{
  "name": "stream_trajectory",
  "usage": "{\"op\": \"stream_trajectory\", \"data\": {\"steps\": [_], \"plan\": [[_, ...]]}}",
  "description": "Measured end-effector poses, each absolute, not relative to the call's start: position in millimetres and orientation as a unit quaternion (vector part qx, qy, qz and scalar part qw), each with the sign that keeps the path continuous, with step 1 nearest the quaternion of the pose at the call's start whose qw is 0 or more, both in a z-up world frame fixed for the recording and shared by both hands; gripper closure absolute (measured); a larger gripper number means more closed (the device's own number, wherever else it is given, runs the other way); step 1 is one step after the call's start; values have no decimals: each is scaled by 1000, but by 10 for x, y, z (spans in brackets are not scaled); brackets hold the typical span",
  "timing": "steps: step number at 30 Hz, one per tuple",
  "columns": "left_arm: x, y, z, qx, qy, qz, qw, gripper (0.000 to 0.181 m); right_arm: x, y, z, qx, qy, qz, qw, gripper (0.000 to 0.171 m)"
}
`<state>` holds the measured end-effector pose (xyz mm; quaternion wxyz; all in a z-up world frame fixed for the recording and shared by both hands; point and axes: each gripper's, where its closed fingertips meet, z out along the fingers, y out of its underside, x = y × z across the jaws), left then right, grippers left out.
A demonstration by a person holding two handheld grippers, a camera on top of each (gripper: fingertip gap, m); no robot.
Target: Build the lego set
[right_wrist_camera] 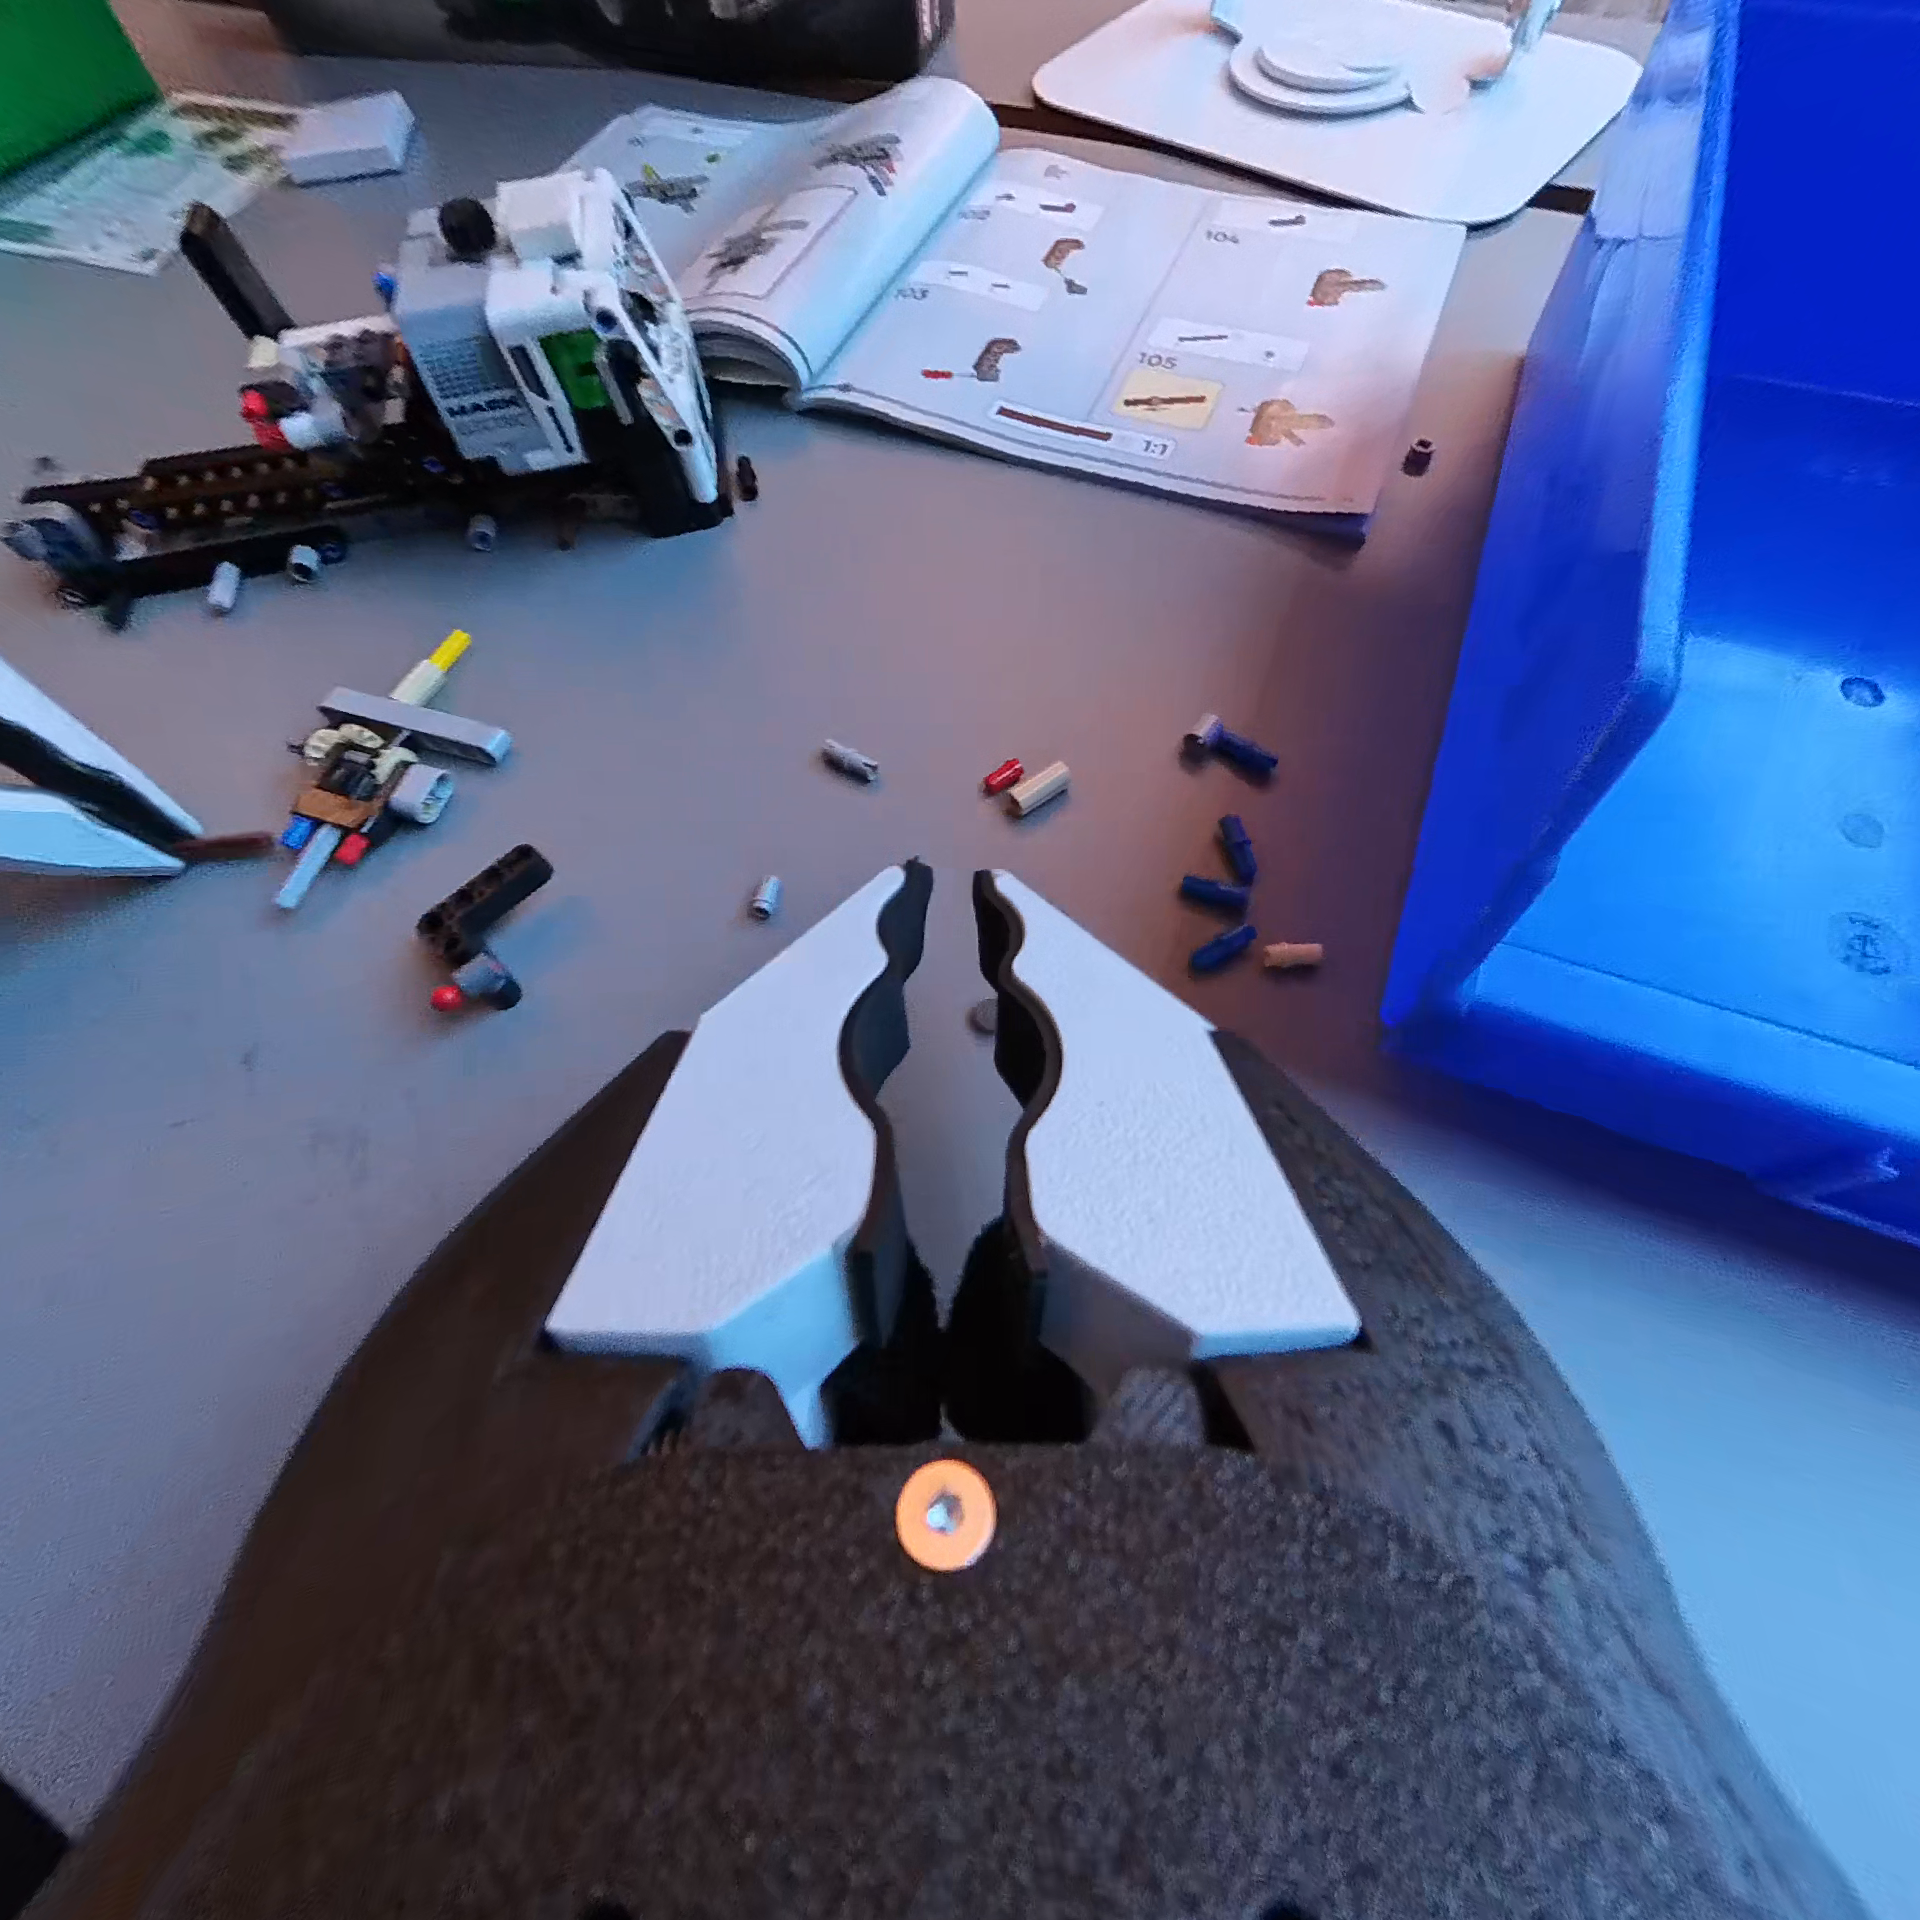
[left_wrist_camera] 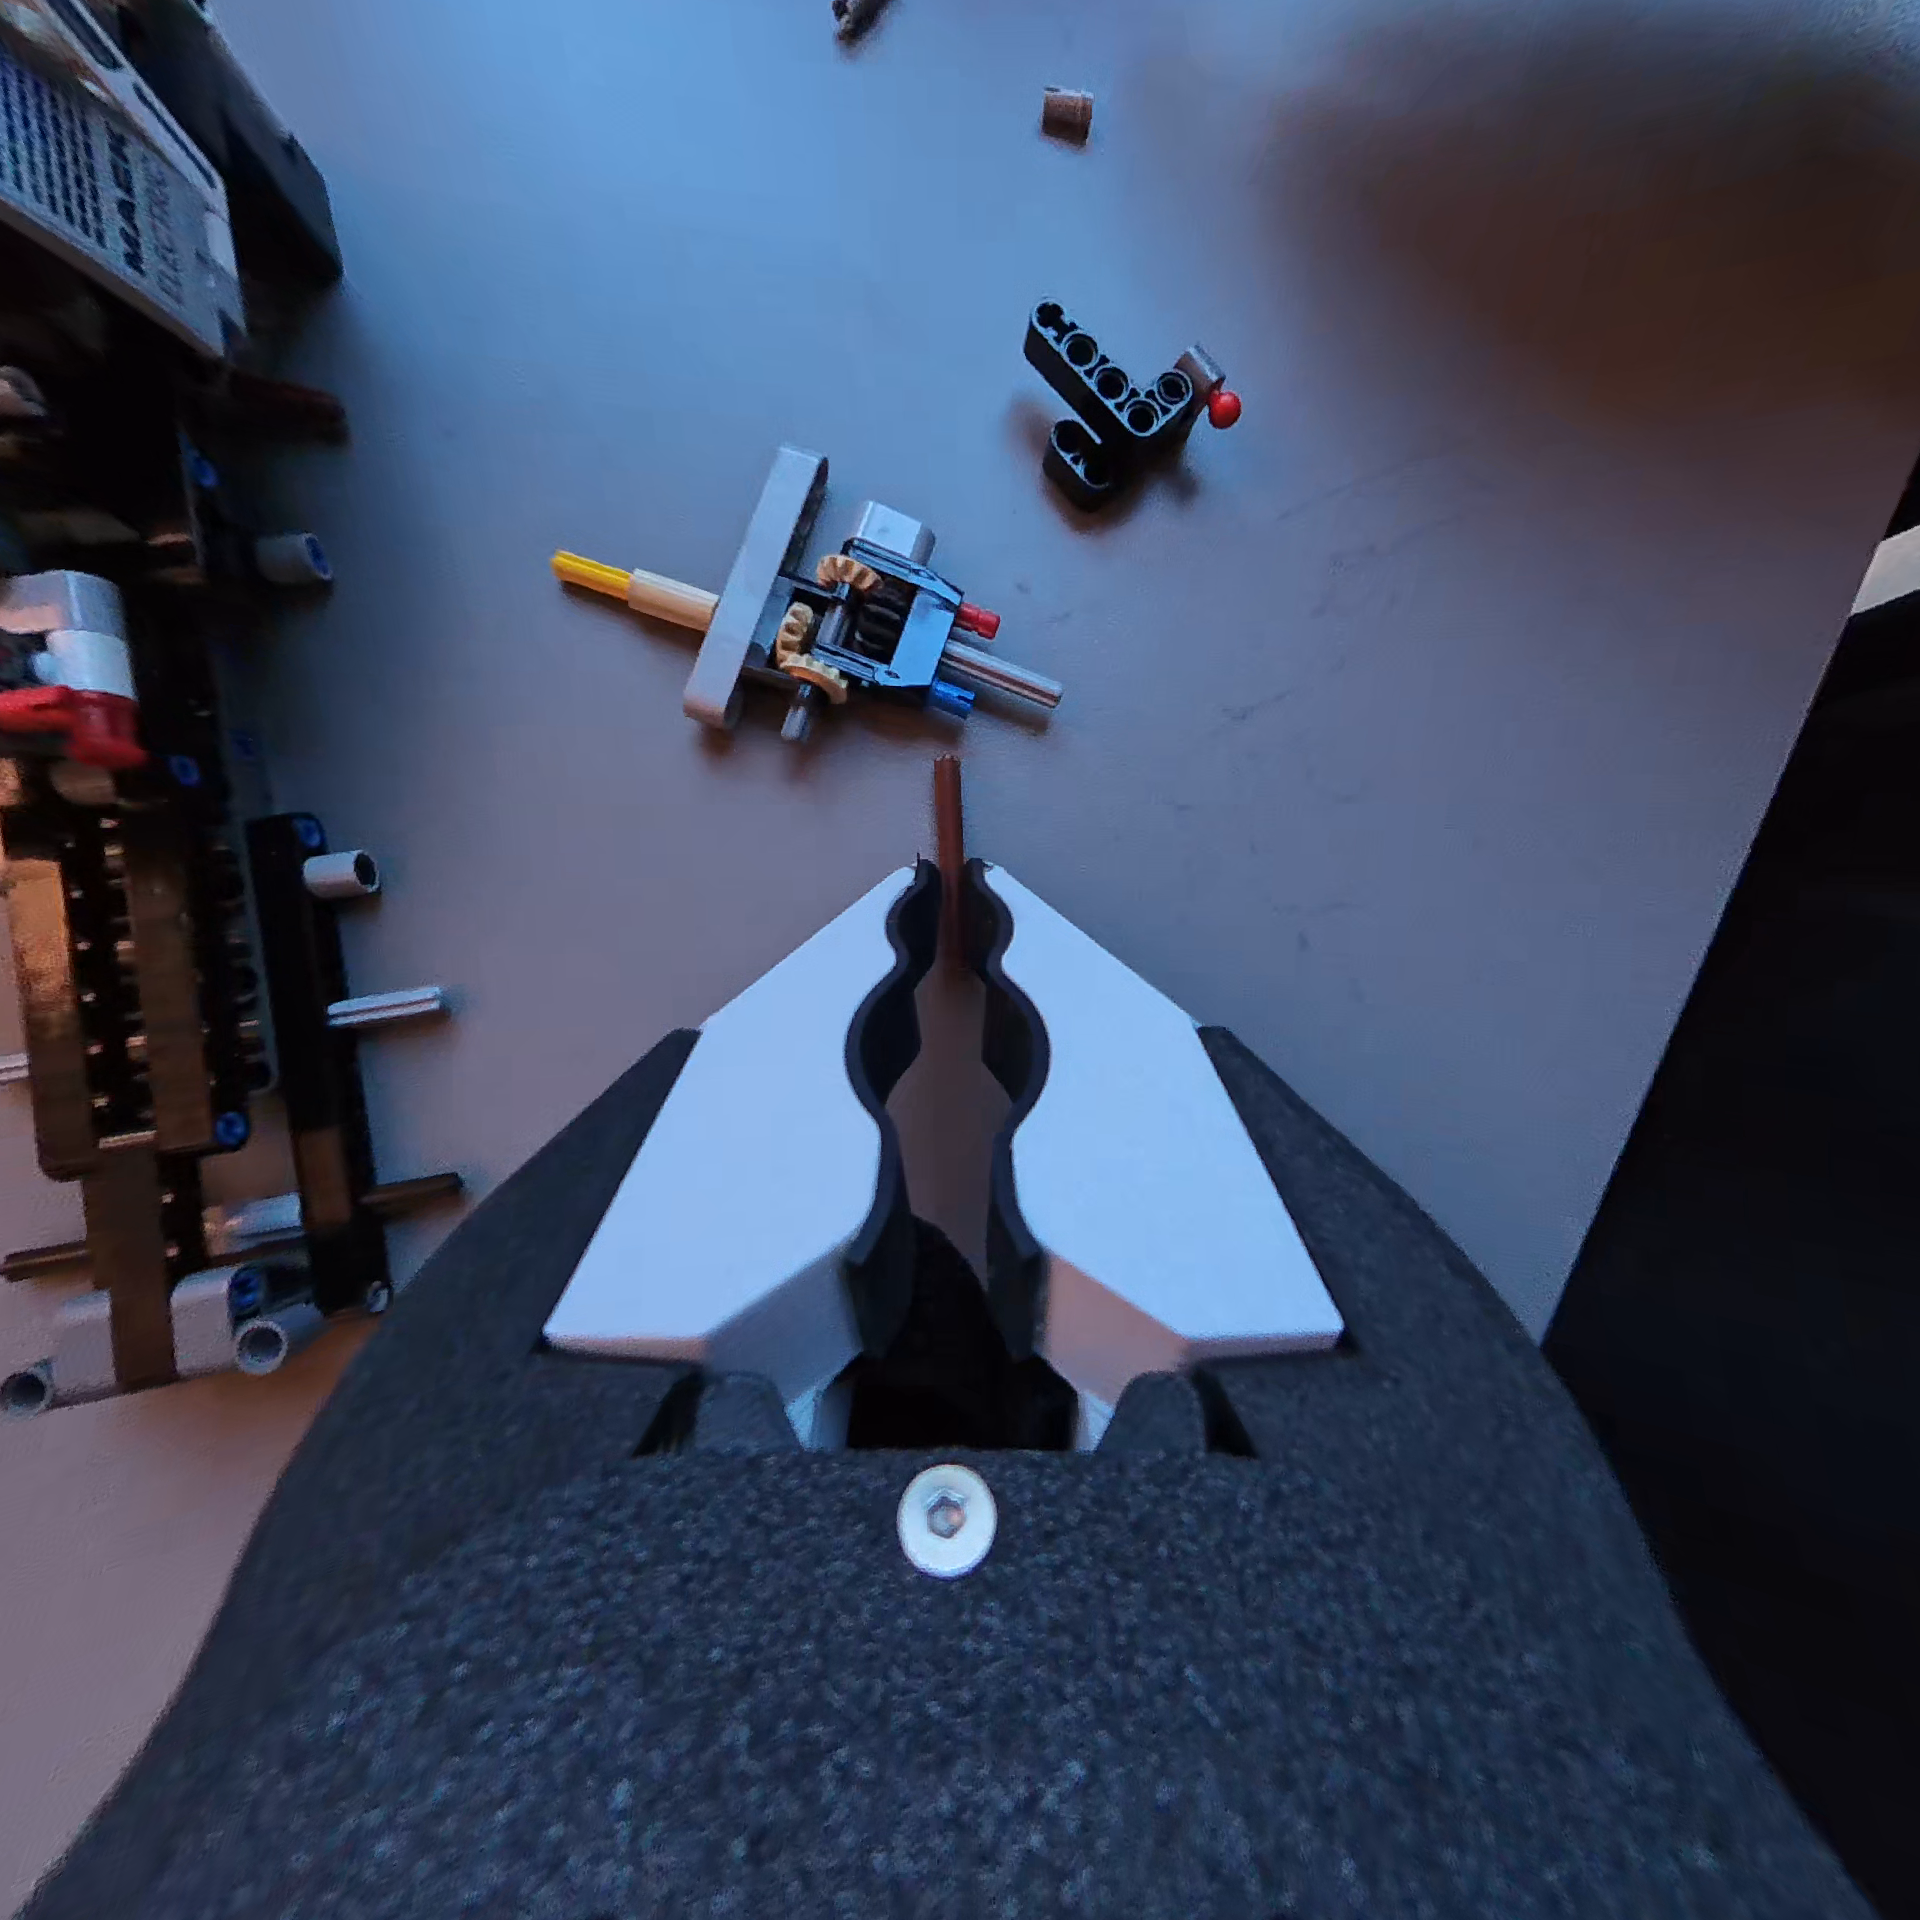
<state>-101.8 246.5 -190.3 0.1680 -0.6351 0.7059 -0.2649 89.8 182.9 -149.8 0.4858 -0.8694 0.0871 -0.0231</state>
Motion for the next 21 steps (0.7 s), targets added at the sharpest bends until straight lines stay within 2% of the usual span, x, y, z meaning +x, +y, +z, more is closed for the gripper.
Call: {"op": "stream_trajectory", "data": {"steps": [11,17,21], "plan": [[-973,2477,-1889,-610,712,-286,197,164,693,1741,-1647,-889,57,-15,455,162],[-992,2587,-1586,-610,654,-378,242,151,838,1619,-1549,-877,97,-43,468,154],[-1081,2726,-1497,-604,637,-394,274,150,1063,1386,-1525,-871,131,-74,468,154]]}}
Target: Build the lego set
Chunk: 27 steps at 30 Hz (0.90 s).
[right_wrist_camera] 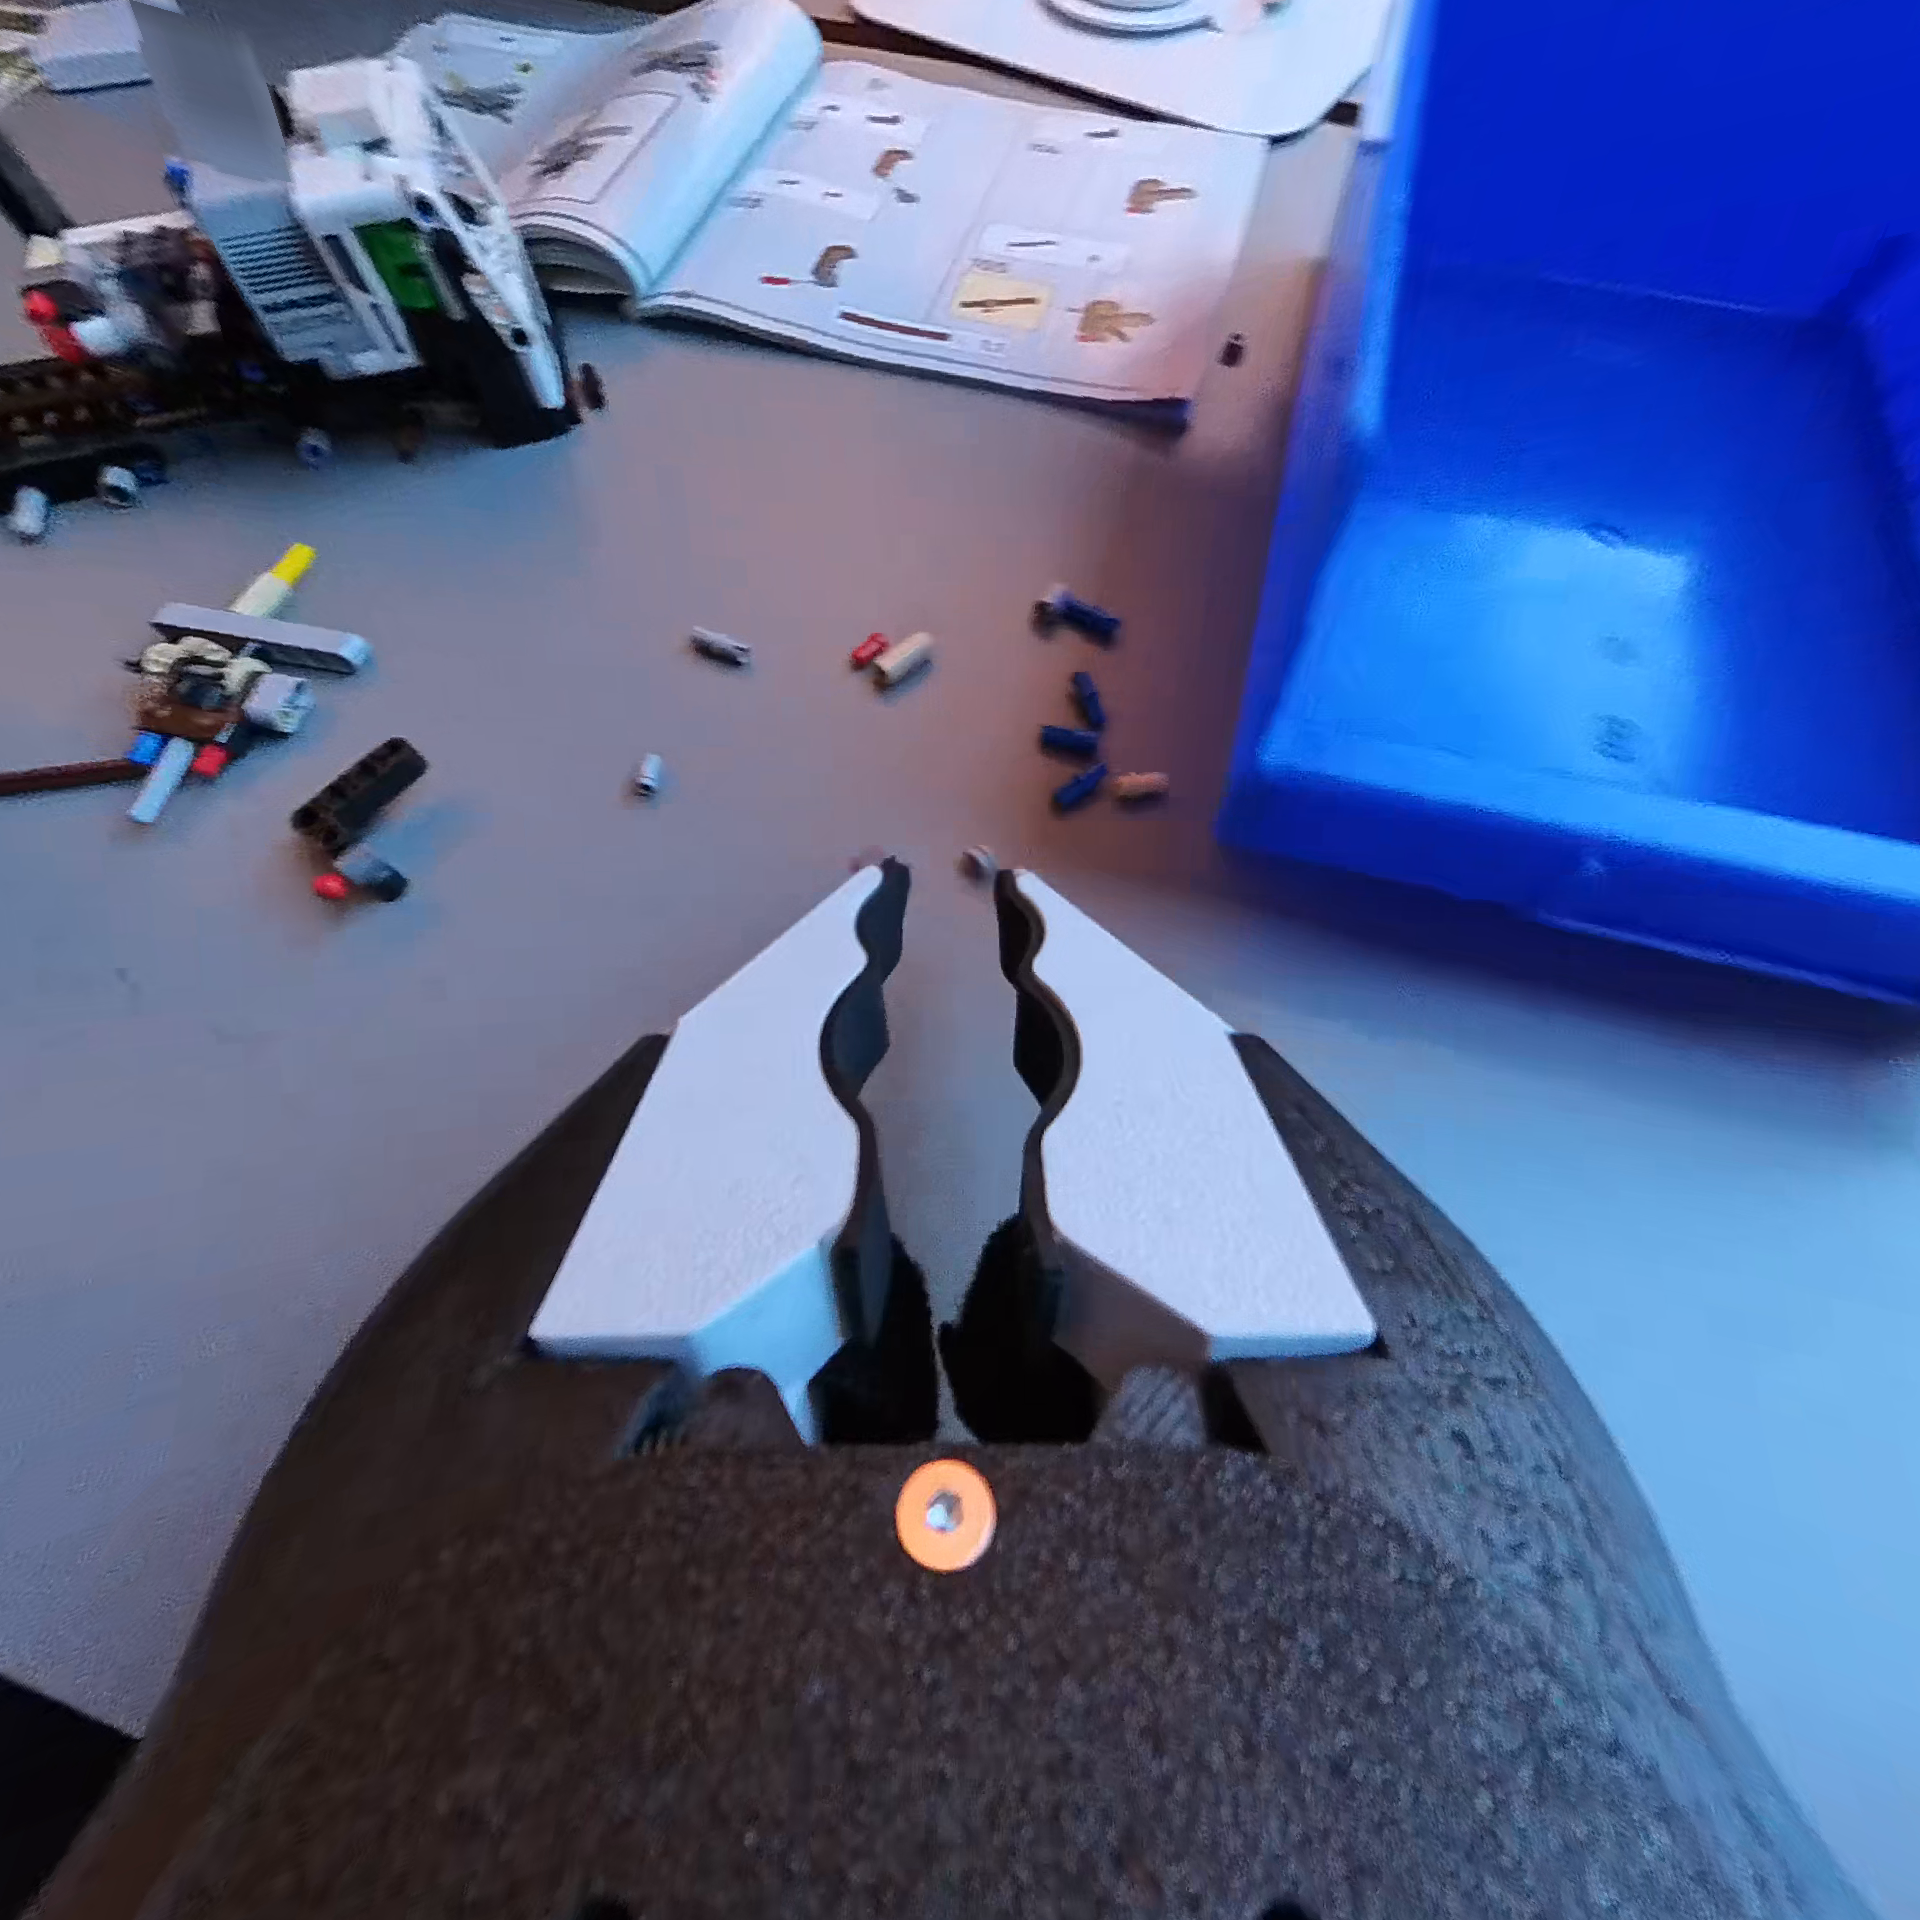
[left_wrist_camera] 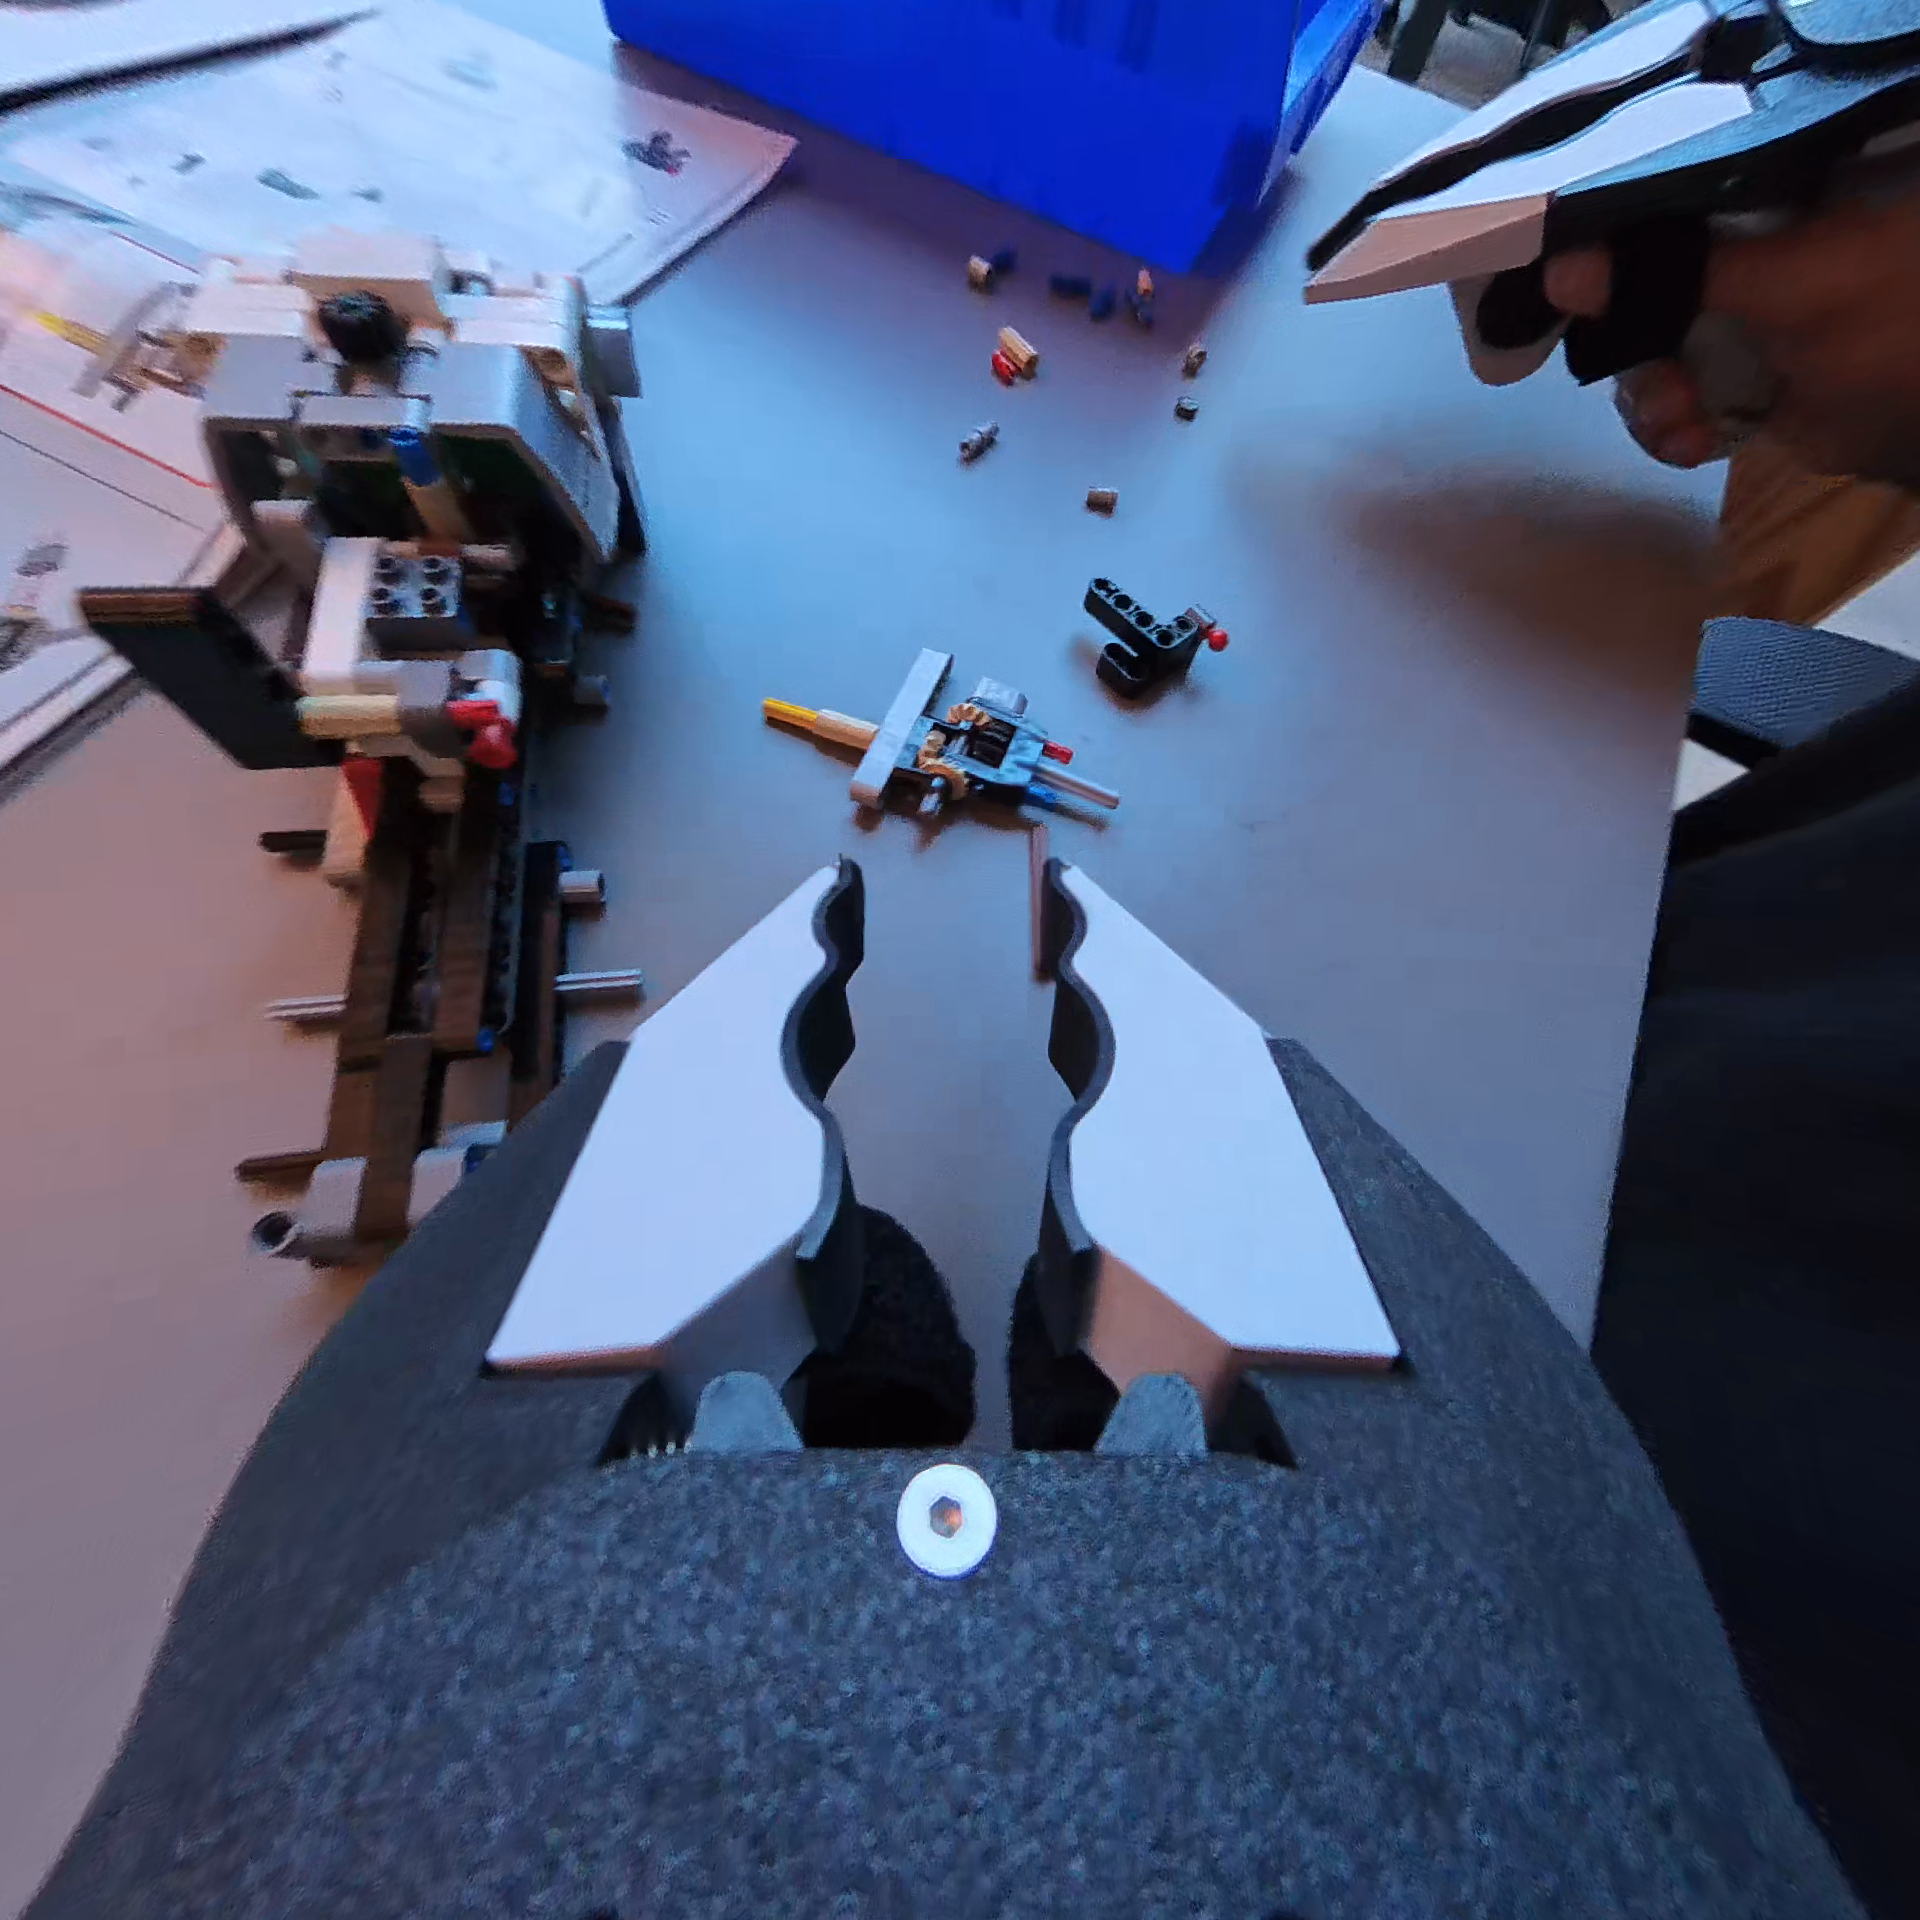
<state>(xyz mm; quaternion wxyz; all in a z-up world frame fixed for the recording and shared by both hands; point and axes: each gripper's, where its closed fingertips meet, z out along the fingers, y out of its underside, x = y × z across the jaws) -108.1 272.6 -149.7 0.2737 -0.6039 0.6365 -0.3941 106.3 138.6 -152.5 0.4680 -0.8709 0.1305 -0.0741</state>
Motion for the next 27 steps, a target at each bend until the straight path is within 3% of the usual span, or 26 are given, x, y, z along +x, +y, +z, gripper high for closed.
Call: {"op": "stream_trajectory", "data": {"steps": [8,27], "plan": [[-1197,2867,-1413,-599,607,-404,332,144,1251,991,-1665,-880,172,-98,431,152],[-1165,2966,-1445,-617,592,-402,327,146,1167,1601,-1878,-905,115,-76,401,160]]}}
